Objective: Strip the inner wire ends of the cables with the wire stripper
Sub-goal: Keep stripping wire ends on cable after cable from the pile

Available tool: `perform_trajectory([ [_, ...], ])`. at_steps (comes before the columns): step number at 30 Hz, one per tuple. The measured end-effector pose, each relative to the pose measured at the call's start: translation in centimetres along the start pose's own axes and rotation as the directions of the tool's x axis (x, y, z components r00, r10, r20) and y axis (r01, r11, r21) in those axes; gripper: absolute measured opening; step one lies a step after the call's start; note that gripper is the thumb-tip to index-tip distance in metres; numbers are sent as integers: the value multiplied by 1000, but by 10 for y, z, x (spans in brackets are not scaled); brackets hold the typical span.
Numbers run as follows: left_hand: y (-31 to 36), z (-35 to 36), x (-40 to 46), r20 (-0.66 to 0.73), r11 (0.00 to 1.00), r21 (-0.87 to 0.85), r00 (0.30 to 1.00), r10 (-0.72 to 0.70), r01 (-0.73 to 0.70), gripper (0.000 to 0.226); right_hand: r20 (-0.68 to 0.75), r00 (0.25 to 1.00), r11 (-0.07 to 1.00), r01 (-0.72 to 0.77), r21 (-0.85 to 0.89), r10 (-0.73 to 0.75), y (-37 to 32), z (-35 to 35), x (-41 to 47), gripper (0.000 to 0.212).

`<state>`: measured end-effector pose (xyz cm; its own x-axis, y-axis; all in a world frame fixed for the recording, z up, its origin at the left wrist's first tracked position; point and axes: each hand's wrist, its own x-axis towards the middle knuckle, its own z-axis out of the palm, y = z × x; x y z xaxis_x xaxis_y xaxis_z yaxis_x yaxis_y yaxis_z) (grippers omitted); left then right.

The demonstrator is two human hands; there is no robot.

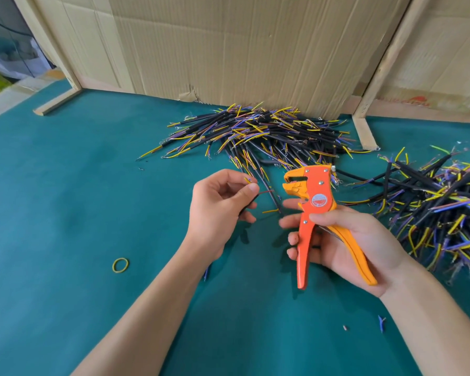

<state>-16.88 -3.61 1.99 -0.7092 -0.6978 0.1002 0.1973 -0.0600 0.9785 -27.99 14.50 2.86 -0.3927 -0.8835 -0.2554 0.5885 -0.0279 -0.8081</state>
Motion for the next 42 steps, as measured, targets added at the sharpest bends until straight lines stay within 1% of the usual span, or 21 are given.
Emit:
perform_trajectory([
  [3,2,-2,0,-1,1000,-17,1000,18,-18,7,81,993,995,-78,-66,83,-2,-2,-3,63],
  [5,3,-2,0,11,1000,-18,1000,23,-22,10,127,984,989,-118,-88,129,-3,-2,-6,64],
  [9,3,-2,-1,39,1000,-3,999,27,-27,13,166,975,987,-130,-97,145,-2,1,-8,64],
  [17,3,0,-2,85,999,28,996,39,-41,15,141,981,989,-118,-95,130,-2,6,-8,65],
  [29,3,0,-3,86,998,16,995,56,-57,11,97,990,992,-92,-90,101,-2,8,-9,67],
  [35,3,0,-3,89,999,8,995,52,-53,11,105,989,991,-94,-94,104,-3,7,-10,65],
  [42,3,0,-4,93,998,15,994,53,-55,13,158,980,989,-105,-108,121,-2,6,-9,61],
])
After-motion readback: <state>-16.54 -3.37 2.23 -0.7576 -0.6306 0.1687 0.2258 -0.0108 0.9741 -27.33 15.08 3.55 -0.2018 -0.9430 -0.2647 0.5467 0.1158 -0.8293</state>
